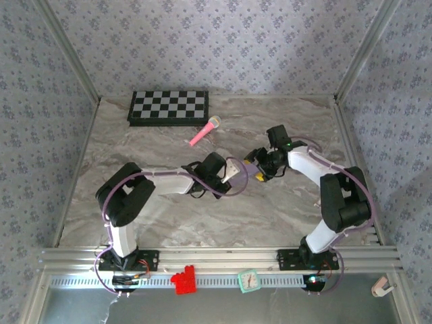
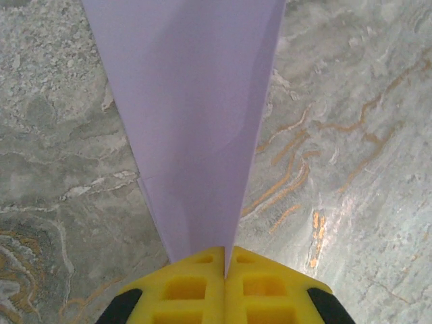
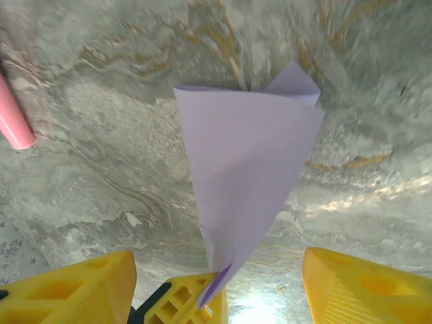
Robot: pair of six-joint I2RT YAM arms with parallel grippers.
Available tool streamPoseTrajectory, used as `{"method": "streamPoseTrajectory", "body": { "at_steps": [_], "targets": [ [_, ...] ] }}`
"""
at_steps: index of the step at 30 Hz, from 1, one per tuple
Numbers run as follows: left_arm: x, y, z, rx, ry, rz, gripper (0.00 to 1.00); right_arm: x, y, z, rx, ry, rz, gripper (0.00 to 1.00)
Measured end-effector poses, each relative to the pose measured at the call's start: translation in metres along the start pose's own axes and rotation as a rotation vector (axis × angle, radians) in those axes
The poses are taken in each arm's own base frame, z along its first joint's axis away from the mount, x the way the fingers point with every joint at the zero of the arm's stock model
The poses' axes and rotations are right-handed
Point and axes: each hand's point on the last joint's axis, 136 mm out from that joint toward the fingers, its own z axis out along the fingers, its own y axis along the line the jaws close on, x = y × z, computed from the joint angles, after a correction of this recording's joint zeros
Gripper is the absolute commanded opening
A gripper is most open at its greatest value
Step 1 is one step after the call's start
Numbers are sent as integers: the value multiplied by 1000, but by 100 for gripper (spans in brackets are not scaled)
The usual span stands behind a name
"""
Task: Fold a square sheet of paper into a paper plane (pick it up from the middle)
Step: Fold the wing for the fifth time at the center of the table.
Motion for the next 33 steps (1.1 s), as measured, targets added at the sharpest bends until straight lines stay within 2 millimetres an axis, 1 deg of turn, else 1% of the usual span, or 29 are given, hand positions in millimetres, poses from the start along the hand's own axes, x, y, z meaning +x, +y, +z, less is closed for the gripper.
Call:
{"method": "streamPoseTrajectory", "body": {
  "at_steps": [4, 7, 11, 13, 17, 23, 27, 33],
  "targets": [
    [4, 5, 0, 23, 24, -92, 0, -10, -4, -15, -27, -62, -51, 69],
    [5, 11, -2, 22, 29, -163, 0, -16, -9, -22, -42, -98, -78, 69],
    [7, 21, -3, 2, 22, -252, 0, -18, -14, -23, -55, -118, -110, 69],
    [14, 25, -2, -11, 29, -299, 0, -18, -13, -22, -67, -121, -127, 69],
    [16, 28, -6, -22, 21, -360, 0, -12, -8, -15, -111, -113, -173, 67],
    [16, 28, -6, -9, 21, -419, 0, 11, 1, 2, -194, -79, -273, 62],
    [17, 26, -7, 23, 30, -452, 0, 24, 12, 8, -257, -68, -344, 55],
    [21, 26, -11, 78, 58, -520, 0, 34, 31, 11, -350, -63, -423, 47]
  ]
}}
